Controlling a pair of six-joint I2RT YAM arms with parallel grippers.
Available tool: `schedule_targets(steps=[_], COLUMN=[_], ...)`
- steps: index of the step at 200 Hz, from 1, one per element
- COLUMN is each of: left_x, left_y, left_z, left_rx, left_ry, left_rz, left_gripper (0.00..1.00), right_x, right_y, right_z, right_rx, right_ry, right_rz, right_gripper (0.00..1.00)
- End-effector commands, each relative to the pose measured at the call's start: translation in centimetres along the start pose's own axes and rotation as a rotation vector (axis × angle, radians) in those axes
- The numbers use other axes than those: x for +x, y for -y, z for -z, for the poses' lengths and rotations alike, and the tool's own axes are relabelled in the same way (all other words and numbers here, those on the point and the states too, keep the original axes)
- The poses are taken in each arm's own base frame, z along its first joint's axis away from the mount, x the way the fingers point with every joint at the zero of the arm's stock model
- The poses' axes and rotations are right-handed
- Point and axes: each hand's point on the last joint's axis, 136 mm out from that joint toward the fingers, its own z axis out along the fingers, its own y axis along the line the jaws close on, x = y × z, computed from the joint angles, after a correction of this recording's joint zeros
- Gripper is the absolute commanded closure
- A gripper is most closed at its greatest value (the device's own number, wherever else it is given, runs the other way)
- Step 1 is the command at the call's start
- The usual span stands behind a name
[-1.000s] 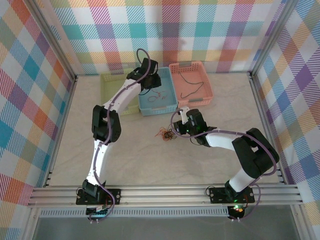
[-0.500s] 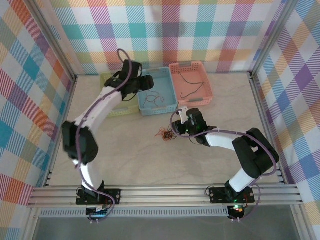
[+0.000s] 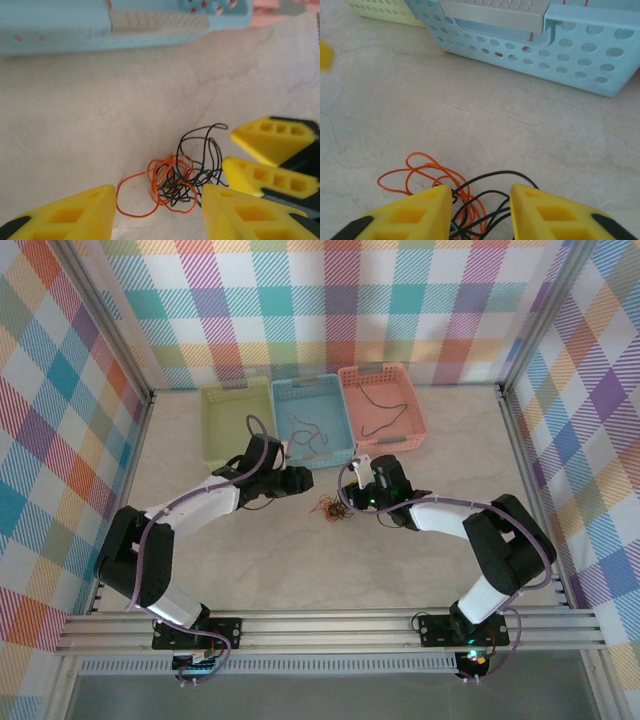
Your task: Untangle the cables
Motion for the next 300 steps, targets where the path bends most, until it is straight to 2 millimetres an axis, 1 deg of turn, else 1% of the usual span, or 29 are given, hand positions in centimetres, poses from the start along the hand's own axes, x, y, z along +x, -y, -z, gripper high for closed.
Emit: schedule_targets(steps=[1, 27, 46, 63, 82, 104, 126, 138, 153, 165, 175, 191, 212, 228, 235, 241, 248, 260, 276, 300], left_x=[-1.8, -1.5, -0.7, -0.4, -0.4, -0.2, -0.1, 0.0, -0.1, -0.1, 0.0, 0.0, 0.2, 0.3, 0.2, 0.2, 0.2, 0.3, 0.2, 0.2], left_y=[2.3, 1.8, 1.6, 1.0, 0.1, 0.4, 0.5, 0.6, 0.5, 0.3, 0.1, 0.2, 0.4, 0.4, 0.4, 0.4, 0.3, 0.2, 0.2, 0.1], left_z=[0.2, 0.0, -0.4, -0.6, -0.8, -0.8, -0.8, -0.9, -0.7, -0.6, -0.8, -1.1, -1.3, -1.4, -1.4, -1.4, -1.4, -1.3, -1.3, -1.1], left_rx=[0.108, 0.103, 0.107, 0.08, 0.044, 0.063, 0.066, 0.071, 0.062, 0.049, 0.04, 0.047, 0.063, 0.062, 0.063, 0.062, 0.059, 0.049, 0.044, 0.034], left_ry=[0.081, 0.102, 0.091, 0.089, 0.094, 0.095, 0.096, 0.087, 0.093, 0.103, 0.098, 0.085, 0.077, 0.07, 0.071, 0.071, 0.071, 0.069, 0.067, 0.071], left_rz=[-0.015, -0.01, -0.009, -0.01, 0.009, 0.013, 0.02, 0.027, 0.029, 0.027, 0.025, 0.027, 0.034, 0.035, 0.033, 0.032, 0.032, 0.031, 0.027, 0.018], left_gripper=[0.52, 0.53, 0.53, 0.53, 0.51, 0.51, 0.51, 0.51, 0.51, 0.51, 0.51, 0.51, 0.51, 0.51, 0.51, 0.51, 0.51, 0.51, 0.51, 0.51], right_x=[-0.4, -0.7, -0.6, -1.1, -1.1, -1.4, -1.6, -2.5, -2.5, -2.3, -2.0, -1.4, -0.7, -0.2, 0.0, 0.2, 0.4, 0.6, 0.9, 1.0], right_y=[1.4, 1.6, 2.0, 2.2, 2.2, 2.4, 2.5, 2.2, 1.7, 1.1, 1.0, -0.1, 0.8, 0.4, 0.2, 0.2, 0.1, 0.5, 0.8, 0.8], right_z=[-0.5, -1.1, -1.2, -0.8, -0.7, -0.3, 0.8, 1.9, 2.6, 2.2, 1.7, 0.8, 0.1, -0.2, -0.3, -0.3, -0.4, -0.7, -0.8, -1.0], right_rx=[0.072, 0.079, 0.103, 0.125, 0.128, 0.147, 0.171, 0.179, 0.161, 0.127, 0.116, 0.041, 0.067, 0.028, 0.011, 0.004, -0.009, 0.008, 0.01, 0.01], right_ry=[-0.006, -0.025, -0.054, -0.033, -0.039, -0.039, -0.052, -0.073, -0.104, -0.136, -0.177, -0.232, -0.256, -0.266, -0.276, -0.287, -0.302, -0.31, -0.312, -0.321], right_rz=[-0.063, -0.121, -0.171, -0.226, -0.26, -0.262, -0.257, -0.23, -0.2, -0.176, -0.163, -0.088, -0.009, 0.071, 0.097, 0.114, 0.149, 0.172, 0.203, 0.211], right_gripper=[0.57, 0.55, 0.55, 0.54, 0.5, 0.47, 0.44, 0.42, 0.4, 0.4, 0.42, 0.45, 0.46, 0.46, 0.5, 0.55, 0.56, 0.51, 0.46, 0.42])
